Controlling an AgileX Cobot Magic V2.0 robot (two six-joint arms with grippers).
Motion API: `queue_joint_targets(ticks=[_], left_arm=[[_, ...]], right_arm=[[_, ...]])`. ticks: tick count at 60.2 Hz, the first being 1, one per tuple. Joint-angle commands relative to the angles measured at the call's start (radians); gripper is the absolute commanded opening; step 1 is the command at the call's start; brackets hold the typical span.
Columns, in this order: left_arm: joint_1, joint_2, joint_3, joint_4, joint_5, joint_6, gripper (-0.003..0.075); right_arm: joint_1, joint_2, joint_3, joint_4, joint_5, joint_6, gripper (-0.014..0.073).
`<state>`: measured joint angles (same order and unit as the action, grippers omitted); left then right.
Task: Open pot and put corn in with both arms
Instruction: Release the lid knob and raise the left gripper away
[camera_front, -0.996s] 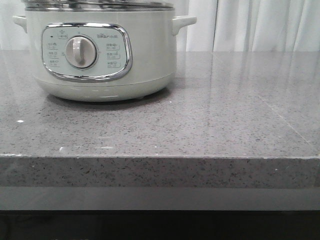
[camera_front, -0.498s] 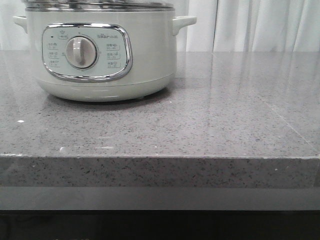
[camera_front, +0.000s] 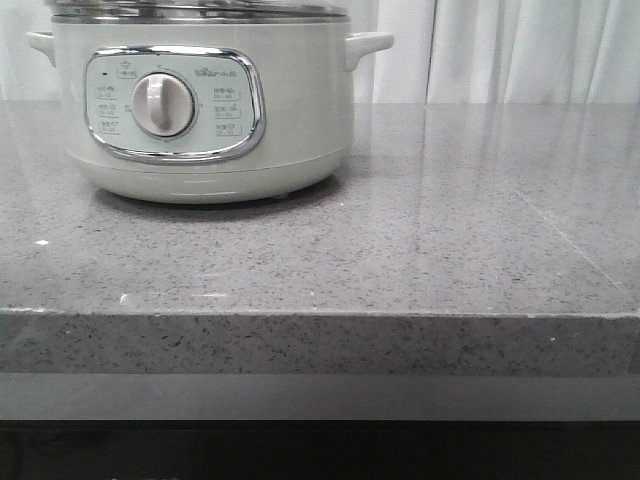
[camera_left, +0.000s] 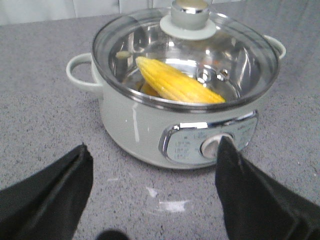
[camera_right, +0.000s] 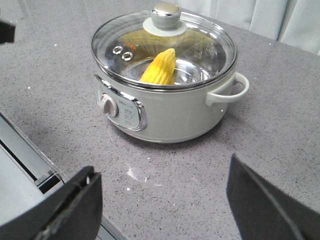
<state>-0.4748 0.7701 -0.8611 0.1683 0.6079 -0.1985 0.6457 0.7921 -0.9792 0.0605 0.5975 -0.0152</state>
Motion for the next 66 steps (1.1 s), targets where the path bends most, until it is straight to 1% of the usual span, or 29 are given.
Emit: queue_joint_targets(ticks=[1,8,19,34,37,40,44,50,53,58,62,66], left_arm=[[-0.004,-0.059,0.032,-0.007,-0.094,-0.011,0.0510],[-0.004,-0.097,0.074,-0.004,-0.095,-0.011,0.0510],[-0.004,-0.100,0.080,-0.004,-0.094,-0.011,0.0510],[-0.004,-0.100,0.080,-0.004,-0.096,-0.011,0.0509],[-0.004,-0.100,0.080,-0.004,-0.096,-0.011,0.0494],[-0.004,-0.100,0.080,-0.004,-0.096,-0.011,0.0455],[-0.004,-0.100,0.080,-0.004,-0.096,-0.011,0.0378],[-0.004,-0.100,0.080,-0.004,-0.096,-0.011,0.0232],[-0.004,-0.100,0.080,-0.004,-0.096,-0.011,0.0172],[-0.004,-0.100,0.080,-0.004,-0.096,-0.011,0.0092],[-0.004,-0.100,0.080,-0.004,-0.096,-0.011,0.0036],[-0.004,-0.100,0.080,-0.004,-0.094,-0.011,-0.0012]], right_arm=[[-0.004,-0.008,-0.025,-0.007,-0.078,0.000,0.0541],[-0.004,-0.008,-0.025,-0.007,-0.078,0.000,0.0541],[-0.004,-0.008,-0.025,-0.007,-0.076,0.000,0.0541],[-0.004,0.005,-0.025,-0.007,-0.014,0.000,0.0541],[-0.004,0.005,-0.025,-0.007,-0.007,0.000,0.0540],[-0.004,0.013,-0.025,-0.007,-0.005,0.000,0.0531],[-0.004,0.014,-0.025,-0.007,-0.004,0.000,0.0465],[-0.004,0.024,-0.025,-0.007,-0.004,0.000,0.0299],[-0.004,0.023,-0.025,-0.007,-0.004,0.000,0.0214],[-0.004,0.023,-0.025,-0.007,-0.004,0.000,0.0097],[-0.004,0.023,-0.025,-0.007,-0.004,0.000,0.0035],[-0.004,0.023,-0.025,-0.007,-0.004,0.000,-0.0004]])
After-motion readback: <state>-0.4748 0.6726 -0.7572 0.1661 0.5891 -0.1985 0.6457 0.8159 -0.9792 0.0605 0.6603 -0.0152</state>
